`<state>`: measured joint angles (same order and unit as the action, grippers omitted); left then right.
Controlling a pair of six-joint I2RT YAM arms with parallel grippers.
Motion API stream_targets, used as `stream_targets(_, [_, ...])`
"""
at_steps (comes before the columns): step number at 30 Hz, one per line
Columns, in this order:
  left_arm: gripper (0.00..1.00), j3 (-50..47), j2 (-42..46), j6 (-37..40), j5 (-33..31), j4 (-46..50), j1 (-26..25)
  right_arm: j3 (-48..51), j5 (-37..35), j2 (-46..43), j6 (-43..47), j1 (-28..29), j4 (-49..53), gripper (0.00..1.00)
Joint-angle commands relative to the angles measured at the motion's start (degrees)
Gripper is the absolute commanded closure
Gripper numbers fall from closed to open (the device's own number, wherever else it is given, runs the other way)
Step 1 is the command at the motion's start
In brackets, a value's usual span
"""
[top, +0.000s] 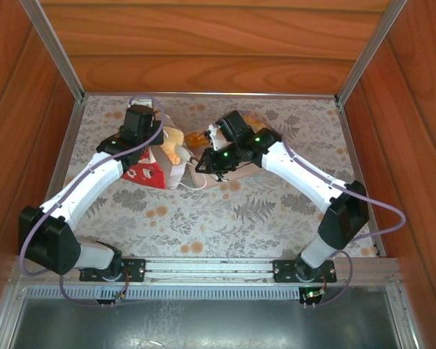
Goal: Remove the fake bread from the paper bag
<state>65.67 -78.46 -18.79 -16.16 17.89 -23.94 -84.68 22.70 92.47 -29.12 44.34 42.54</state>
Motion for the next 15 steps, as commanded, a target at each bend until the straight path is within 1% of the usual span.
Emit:
stream_targets(1, [1.0, 2.5, -1.0, -1.2, -2.3, 0.4, 0.9, 0.3, -0.7, -3.3, 3.7, 0.6, 3.7, 1.0])
stream_targets(6, [1.0, 4.1, -2.2, -1.2, -2.4, 0.6, 1.8, 1.3, -3.7, -6.5, 4.3, 0.5, 6.7, 1.0])
stream_targets(15, [1.0, 3.9, -3.0, -1.3, -2.7, 1.4, 2.2, 1.5, -13.6, -13.1, 4.4, -0.7, 12.9, 1.0])
